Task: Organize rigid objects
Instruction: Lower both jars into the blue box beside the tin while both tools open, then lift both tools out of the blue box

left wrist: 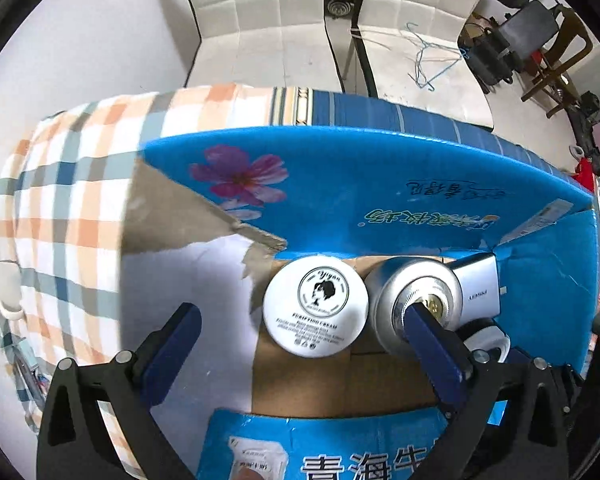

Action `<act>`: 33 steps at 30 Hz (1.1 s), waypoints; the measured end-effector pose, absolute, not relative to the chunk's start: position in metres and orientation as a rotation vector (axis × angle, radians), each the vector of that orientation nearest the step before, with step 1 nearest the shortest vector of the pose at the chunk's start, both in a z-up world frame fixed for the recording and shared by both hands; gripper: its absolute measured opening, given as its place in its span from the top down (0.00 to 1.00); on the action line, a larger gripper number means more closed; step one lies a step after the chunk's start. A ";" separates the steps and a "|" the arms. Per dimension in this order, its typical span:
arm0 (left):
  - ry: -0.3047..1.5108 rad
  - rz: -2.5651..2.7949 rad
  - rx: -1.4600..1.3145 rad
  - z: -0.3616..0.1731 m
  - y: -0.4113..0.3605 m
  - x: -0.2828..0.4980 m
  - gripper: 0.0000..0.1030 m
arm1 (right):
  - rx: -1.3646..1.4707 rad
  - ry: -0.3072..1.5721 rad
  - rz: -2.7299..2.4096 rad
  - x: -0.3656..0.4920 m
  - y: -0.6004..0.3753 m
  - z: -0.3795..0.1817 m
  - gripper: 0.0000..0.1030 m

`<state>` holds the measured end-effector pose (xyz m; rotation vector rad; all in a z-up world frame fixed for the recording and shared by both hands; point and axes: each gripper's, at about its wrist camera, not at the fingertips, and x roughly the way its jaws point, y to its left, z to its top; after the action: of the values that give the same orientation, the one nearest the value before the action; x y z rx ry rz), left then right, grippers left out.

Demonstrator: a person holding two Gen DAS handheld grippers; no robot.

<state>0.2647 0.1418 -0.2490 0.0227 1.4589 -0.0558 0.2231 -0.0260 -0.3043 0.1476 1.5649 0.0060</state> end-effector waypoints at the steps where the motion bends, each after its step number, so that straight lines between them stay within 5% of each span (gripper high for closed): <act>1: 1.451 -0.055 0.026 -0.245 0.143 0.261 0.00 | 0.150 1.547 0.007 0.220 -0.029 -0.299 0.09; 33: 1.109 -0.047 0.007 -0.074 0.131 0.101 0.00 | 0.098 1.126 0.029 0.070 -0.054 -0.076 0.09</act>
<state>0.1009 0.1308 -0.0742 0.0071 1.1088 -0.0473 0.0696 -0.0544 -0.0757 0.0976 1.1264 0.0290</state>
